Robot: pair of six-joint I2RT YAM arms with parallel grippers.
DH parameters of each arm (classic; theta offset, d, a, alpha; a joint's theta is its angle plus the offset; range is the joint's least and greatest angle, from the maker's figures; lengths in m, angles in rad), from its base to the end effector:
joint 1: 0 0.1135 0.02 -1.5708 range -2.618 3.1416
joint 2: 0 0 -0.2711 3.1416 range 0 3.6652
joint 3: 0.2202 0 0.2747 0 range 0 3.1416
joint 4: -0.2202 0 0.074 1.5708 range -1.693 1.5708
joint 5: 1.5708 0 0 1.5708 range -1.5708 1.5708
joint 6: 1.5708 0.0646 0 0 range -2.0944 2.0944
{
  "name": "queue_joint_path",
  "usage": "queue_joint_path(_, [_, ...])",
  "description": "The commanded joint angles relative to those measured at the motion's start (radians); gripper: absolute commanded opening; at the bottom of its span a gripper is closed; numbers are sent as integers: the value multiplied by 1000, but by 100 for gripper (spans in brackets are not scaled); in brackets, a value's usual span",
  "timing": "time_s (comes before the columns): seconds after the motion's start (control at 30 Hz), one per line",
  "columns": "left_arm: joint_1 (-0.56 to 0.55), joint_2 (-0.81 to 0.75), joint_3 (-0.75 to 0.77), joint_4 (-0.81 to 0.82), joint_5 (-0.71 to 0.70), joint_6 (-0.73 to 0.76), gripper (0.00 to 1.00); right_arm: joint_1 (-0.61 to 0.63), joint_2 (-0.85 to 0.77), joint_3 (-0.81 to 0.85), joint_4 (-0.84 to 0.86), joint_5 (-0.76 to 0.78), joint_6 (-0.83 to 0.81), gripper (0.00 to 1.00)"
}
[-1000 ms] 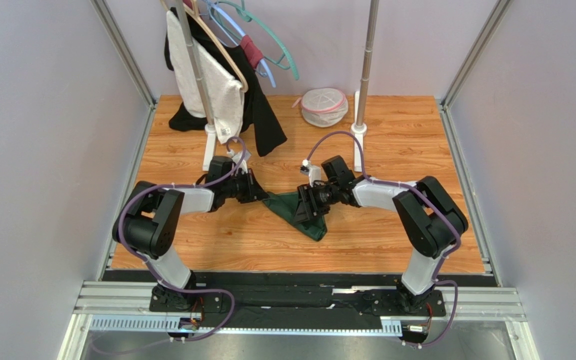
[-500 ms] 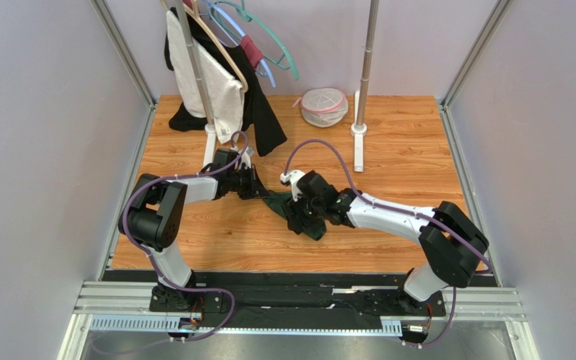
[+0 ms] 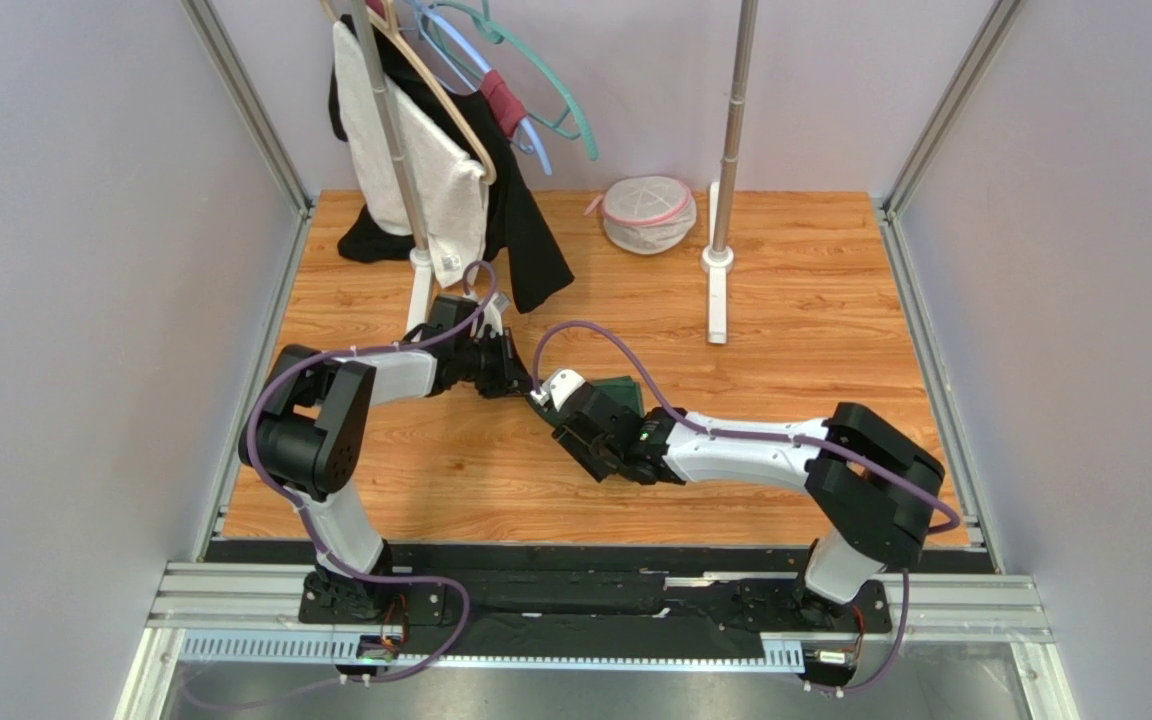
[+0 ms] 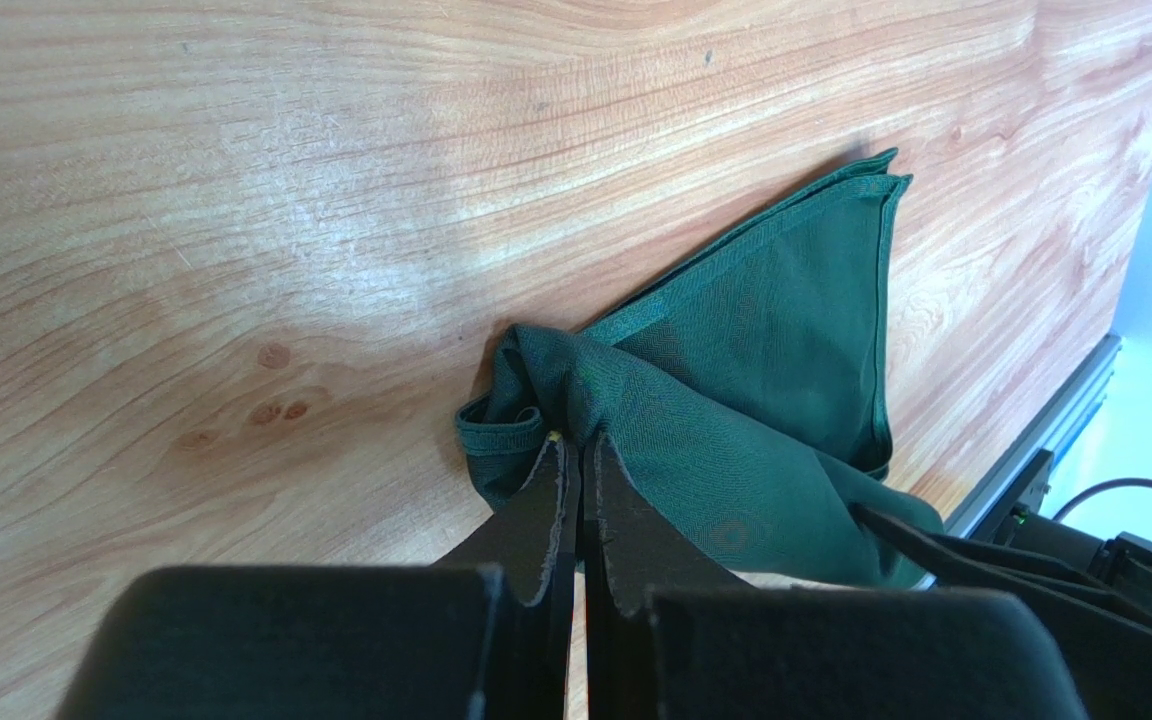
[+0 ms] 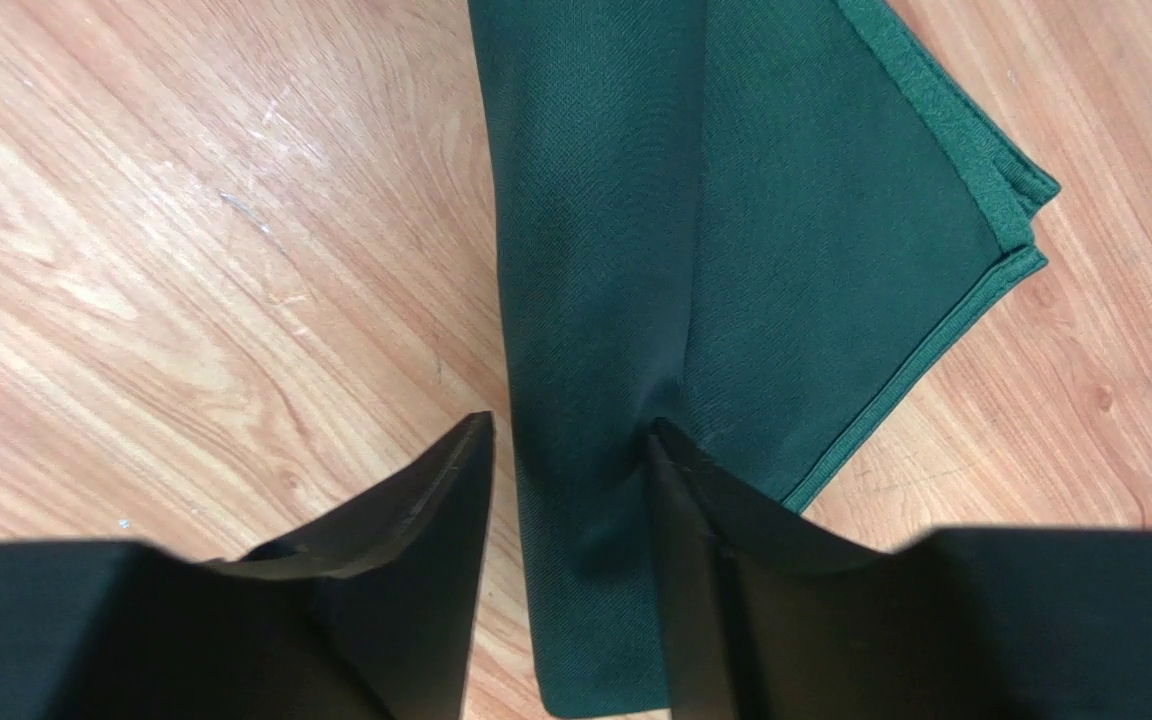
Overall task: Fold the napkin, place the utensils inside, and roll it up
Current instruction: Roll the napkin with the utensil
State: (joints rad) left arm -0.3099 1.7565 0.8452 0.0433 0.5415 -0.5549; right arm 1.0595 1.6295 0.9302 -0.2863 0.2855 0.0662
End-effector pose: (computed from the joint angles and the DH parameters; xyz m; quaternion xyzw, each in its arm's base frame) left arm 0.3378 -0.1431 0.1061 -0.0192 0.9092 -0.3670 0.1959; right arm 0.1895 0.3005 0.1441 -0.4155 0.8528 0.0371 0.3142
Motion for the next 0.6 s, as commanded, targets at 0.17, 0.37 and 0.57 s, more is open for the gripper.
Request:
queue_joint_path(0.17, [0, 14, 23, -39, -17, 12, 0, -13, 69, -11, 64, 3, 1, 43])
queue_joint_path(0.37, [2, -37, 3, 16, 3, -11, 32, -148, 66, -83, 119, -243, 66, 36])
queue_joint_path(0.57, [8, -164, -35, 24, -74, 3, 63, -269, 53, -142, 199, -549, 101, 31])
